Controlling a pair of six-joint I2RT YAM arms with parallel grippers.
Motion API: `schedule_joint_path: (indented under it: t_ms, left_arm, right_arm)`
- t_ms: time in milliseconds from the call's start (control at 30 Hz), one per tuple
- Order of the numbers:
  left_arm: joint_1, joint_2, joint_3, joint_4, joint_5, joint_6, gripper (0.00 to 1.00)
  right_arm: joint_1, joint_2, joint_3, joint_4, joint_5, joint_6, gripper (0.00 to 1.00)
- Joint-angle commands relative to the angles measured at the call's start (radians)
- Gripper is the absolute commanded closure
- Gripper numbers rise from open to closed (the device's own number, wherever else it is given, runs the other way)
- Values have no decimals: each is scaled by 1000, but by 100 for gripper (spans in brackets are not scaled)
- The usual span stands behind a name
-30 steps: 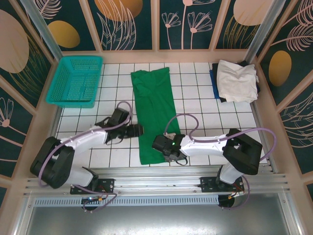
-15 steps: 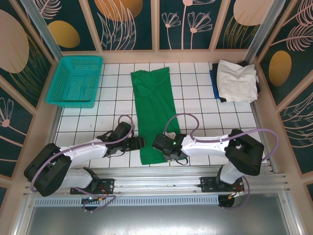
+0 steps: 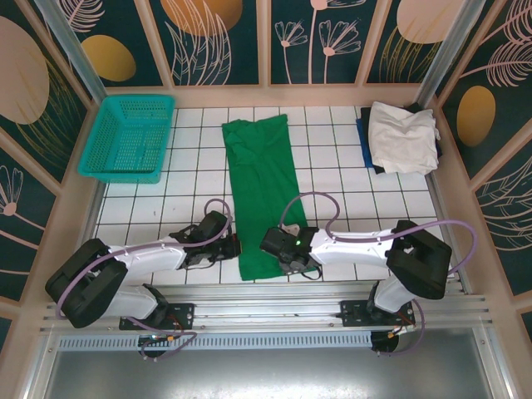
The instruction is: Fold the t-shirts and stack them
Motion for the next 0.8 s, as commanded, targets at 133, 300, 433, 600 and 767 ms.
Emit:
schedule_joint_path:
  t_ms: [133,300,433,600,767]
  left_arm:
    - [-6,-38,4,-96,-43,8,100]
    - [-6,-47,8,-113,-62,7,100]
    - [-6,-41,9,-118,-67,6,100]
    - [-6,-40,11,-118,-76,7,100]
    - [-6,-29,18,-132,-84,11,100]
  right_arm:
    - [-20,-49,-43,-25,4,-7,90]
    - [-20,-45,-59,10,-16,-21,81]
    - [-21,-27,-55,18,-15,-20,73]
    - [-21,-25,-42,40,-22,-28,71]
    - [-21,3,-22,67,-29,-44,71]
